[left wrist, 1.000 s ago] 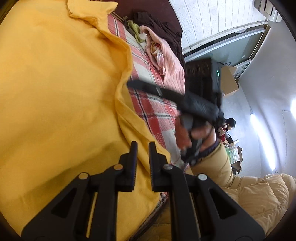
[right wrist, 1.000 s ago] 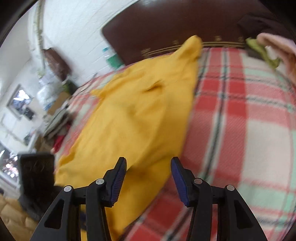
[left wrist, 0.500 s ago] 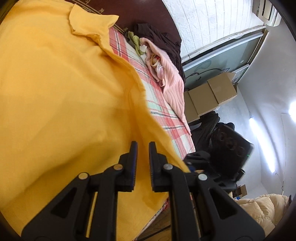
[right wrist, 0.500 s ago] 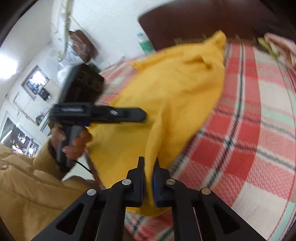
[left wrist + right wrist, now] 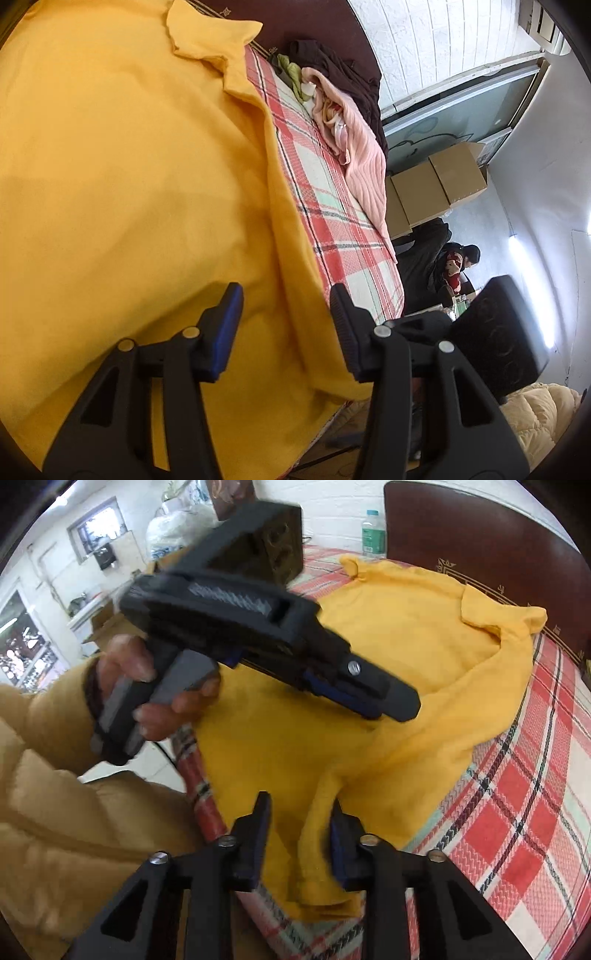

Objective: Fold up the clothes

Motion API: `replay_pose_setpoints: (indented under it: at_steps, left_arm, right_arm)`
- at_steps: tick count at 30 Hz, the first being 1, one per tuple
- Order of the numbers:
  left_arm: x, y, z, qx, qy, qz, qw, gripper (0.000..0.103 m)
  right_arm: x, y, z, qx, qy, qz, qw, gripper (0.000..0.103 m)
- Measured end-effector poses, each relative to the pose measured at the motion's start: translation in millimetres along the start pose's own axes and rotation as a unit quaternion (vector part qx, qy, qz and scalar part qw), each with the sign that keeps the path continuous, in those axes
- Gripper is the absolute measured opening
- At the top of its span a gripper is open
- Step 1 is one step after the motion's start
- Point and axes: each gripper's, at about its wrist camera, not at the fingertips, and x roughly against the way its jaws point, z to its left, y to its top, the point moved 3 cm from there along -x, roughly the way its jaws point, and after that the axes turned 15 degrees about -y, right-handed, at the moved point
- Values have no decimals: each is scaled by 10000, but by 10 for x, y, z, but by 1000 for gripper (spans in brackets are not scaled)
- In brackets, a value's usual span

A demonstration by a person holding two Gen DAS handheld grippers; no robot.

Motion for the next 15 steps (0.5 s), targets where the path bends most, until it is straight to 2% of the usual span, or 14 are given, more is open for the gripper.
replay_pose_setpoints:
  at_steps: [5, 8, 12, 15]
  left_arm:
    - [-138, -25, -67, -145, 42, 250, 9996, 53]
    - [-160, 15, -57, -61, -92, 243, 9996, 53]
    - [-165, 32, -34, 6, -177, 250, 9995, 54]
    - [-185, 9, -59, -72, -107, 351, 9993, 54]
  right_arm:
    - [293, 116, -256, -156, 483, -239, 9984, 45]
    - [380, 218, -441, -315, 844, -454, 9949, 45]
    - [305, 139, -365, -595, 1090, -314, 9918, 45]
    - [245, 72, -299, -808, 1265, -194, 9885, 47]
